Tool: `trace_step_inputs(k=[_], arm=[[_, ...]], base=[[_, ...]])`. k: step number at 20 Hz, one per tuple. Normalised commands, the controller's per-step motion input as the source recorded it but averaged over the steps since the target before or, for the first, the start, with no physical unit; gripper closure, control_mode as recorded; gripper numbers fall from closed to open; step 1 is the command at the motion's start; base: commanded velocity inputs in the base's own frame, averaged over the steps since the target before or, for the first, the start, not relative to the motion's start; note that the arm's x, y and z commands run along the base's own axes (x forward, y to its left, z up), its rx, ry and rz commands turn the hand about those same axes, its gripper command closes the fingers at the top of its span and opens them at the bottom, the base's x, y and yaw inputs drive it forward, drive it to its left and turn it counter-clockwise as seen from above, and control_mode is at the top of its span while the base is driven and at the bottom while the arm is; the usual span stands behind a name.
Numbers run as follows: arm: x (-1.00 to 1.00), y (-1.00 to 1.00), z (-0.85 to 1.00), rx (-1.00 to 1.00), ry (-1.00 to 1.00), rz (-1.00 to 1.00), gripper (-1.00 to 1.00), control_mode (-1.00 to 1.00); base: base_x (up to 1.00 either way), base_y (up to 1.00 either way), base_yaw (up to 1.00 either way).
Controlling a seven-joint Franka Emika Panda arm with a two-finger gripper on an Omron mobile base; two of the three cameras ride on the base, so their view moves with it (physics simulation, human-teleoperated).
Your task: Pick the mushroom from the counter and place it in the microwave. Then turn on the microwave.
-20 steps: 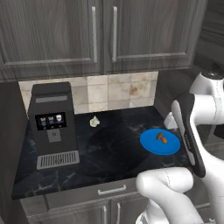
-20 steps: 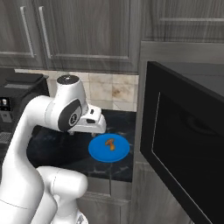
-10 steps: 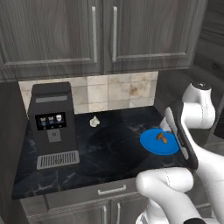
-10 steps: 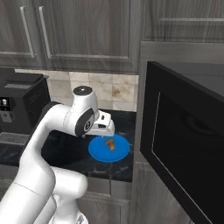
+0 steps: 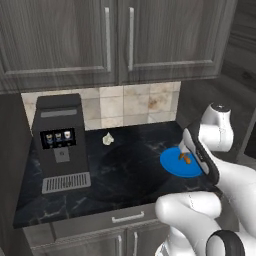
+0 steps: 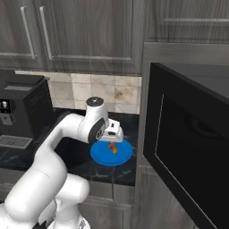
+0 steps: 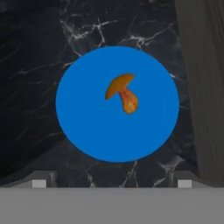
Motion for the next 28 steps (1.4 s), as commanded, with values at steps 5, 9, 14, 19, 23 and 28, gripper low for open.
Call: trace_step_inputs(k=[5, 9, 14, 19, 23, 28], arm=[[0.40, -0.13, -0.42, 0.00, 0.00, 0.00, -1.00, -1.00], [0.48, -0.09, -0.35, 0.00, 0.00, 0.00, -1.00, -1.00], [0.36, -0.03, -0.30, 0.00, 0.00, 0.00, -1.00, -1.00], [0.29, 0.00, -0.26, 0.00, 0.00, 0.00, -1.00, -1.00], [0.27, -0.03, -0.18, 0.00, 0.00, 0.00, -1.00, -1.00], [0.26, -0.07, -0.16, 0.00, 0.00, 0.00, -1.00, -1.00]], base=[[0.00, 0.00, 0.00], [0.00, 0.00, 0.00], [0.00, 0.00, 0.00], [0.00, 0.00, 0.00], [0.00, 0.00, 0.00], [0.00, 0.00, 0.00]])
